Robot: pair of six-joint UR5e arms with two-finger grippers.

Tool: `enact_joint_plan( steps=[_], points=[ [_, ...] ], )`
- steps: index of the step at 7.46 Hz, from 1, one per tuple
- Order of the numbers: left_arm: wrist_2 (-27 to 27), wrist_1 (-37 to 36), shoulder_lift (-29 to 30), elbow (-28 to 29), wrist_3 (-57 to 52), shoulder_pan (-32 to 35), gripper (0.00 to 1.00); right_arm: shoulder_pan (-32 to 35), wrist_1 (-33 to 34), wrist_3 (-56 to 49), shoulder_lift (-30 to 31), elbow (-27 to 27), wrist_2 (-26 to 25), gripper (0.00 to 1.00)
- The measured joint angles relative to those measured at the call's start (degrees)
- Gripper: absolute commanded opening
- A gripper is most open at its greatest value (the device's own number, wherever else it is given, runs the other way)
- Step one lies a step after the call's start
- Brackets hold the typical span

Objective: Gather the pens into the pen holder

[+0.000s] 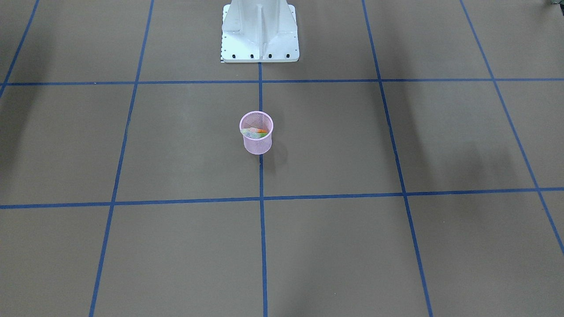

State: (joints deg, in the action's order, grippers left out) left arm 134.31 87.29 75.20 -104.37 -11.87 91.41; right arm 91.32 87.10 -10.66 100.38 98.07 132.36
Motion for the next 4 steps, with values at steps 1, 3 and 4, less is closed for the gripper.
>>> enact_joint_plan(
  steps=[1,3,4],
  points=[
    [0.06,0.04,0.03,-0.01,0.0,0.0,1.0,0.0,0.0,0.04,-0.12,0.11,0.02,1.0],
    [0.04,0.05,0.02,0.35,0.0,-0.05,1.0,-0.02,-0.02,0.05,-0.36,0.37,0.11,1.0],
    [-0.01,0.02,-0.04,0.49,0.01,-0.06,1.0,-0.05,-0.06,0.04,-0.52,0.41,0.11,1.0]
  ],
)
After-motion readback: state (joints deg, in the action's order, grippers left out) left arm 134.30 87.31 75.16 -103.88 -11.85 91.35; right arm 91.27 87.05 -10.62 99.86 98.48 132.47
